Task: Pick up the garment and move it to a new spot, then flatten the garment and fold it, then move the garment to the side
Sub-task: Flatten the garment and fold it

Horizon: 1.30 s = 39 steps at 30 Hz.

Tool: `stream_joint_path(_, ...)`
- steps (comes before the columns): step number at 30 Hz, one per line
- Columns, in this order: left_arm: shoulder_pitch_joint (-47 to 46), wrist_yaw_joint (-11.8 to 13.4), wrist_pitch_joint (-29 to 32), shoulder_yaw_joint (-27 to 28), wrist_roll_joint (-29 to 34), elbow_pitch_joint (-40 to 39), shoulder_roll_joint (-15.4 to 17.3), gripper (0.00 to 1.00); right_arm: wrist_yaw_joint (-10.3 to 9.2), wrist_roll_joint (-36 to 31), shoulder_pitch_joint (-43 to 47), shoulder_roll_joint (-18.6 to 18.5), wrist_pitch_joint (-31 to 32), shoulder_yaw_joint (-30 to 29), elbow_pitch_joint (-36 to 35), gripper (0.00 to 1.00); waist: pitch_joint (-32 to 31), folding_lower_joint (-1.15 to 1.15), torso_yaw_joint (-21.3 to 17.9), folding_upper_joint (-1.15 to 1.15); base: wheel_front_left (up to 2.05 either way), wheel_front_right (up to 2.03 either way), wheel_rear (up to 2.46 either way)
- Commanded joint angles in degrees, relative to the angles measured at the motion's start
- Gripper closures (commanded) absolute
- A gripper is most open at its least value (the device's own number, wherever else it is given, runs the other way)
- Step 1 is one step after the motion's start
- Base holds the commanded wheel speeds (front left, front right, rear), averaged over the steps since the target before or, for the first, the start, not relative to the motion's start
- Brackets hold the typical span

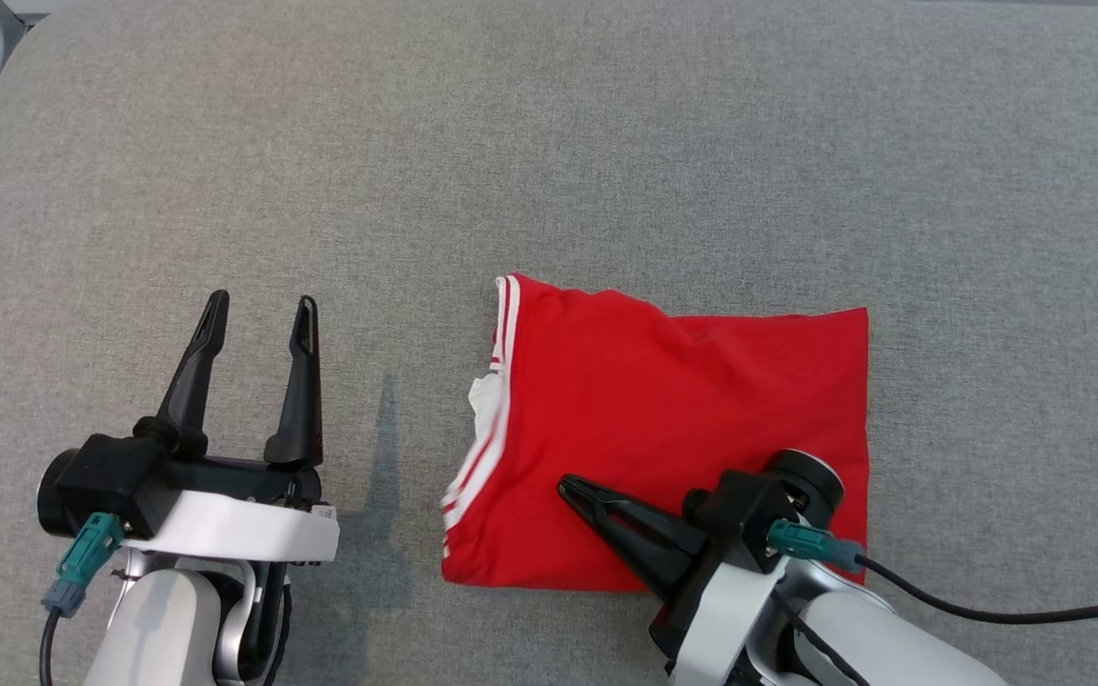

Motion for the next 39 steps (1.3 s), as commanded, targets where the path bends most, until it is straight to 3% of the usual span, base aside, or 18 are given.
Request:
stream_joint_path(1,-0.66,-0.19,-0.20,0.34,0.46,0.06,-0.04,0.00,0.00,0.55,-0.08,-0.49,-0.36,-0.07,-0.12,1.00,0.03,0.00,0.02,0.00,0.00,0.00,0.00)
stream_joint_path(6,-0.05,-0.37,-0.20,1.30,0.61,-0.15,-0.36,0.00,0.00,2.76,1.22,-0.32,-3.61,-4.65,-0.27,1.00,-0.27,0.00,-0.56,0.00,0.00,0.00,0.00)
stream_joint_path(15,1.17,-0.21,-0.20,2.51,1.54,-1.14,0.55,0.00,0.00,0.60,5.67,-0.34,-6.79,-25.03,-1.79,1.00,-2.15,0.00,-3.73,0.00,0.00,0.00,0.00)
stream_joint_path(16,1.32,-0.16,-0.20,2.59,1.52,-1.26,0.66,0.00,0.00,0.10,6.36,-0.29,-6.94,-27.53,-2.14,0.85,-2.44,0.00,-4.10,0.00,0.00,0.00,0.00)
stream_joint_path(17,1.44,-0.06,-0.20,2.64,1.54,-1.36,0.76,0.00,0.00,-0.55,7.10,-0.19,-7.11,-30.10,-2.52,0.60,-2.83,0.00,-4.52,0.00,0.00,0.00,0.00)
stream_joint_path(18,1.58,-0.05,-0.18,2.68,1.50,-1.46,0.90,0.00,0.00,-1.07,7.97,0.00,-7.11,-32.60,-2.83,0.11,-3.25,0.00,-4.91,0.00,0.00,0.00,0.00)
stream_joint_path(19,1.75,0.04,-0.13,2.73,1.46,-1.48,1.02,0.00,0.00,-1.73,8.84,0.22,-6.89,-34.94,-3.05,0.00,-3.72,0.00,-5.31,0.00,0.00,0.00,0.00)
stream_joint_path(25,3.44,0.40,0.89,2.88,0.96,-1.62,1.70,0.00,0.00,-4.72,14.03,1.45,-3.81,-44.60,-5.21,0.00,-7.42,0.00,-7.40,0.00,0.00,0.00,0.00)
stream_joint_path(39,9.51,1.04,3.72,2.29,0.75,-2.20,3.29,0.00,0.00,-7.21,24.73,3.35,2.54,-50.72,-10.41,0.00,-16.59,0.00,-9.18,0.00,0.00,0.00,0.00)
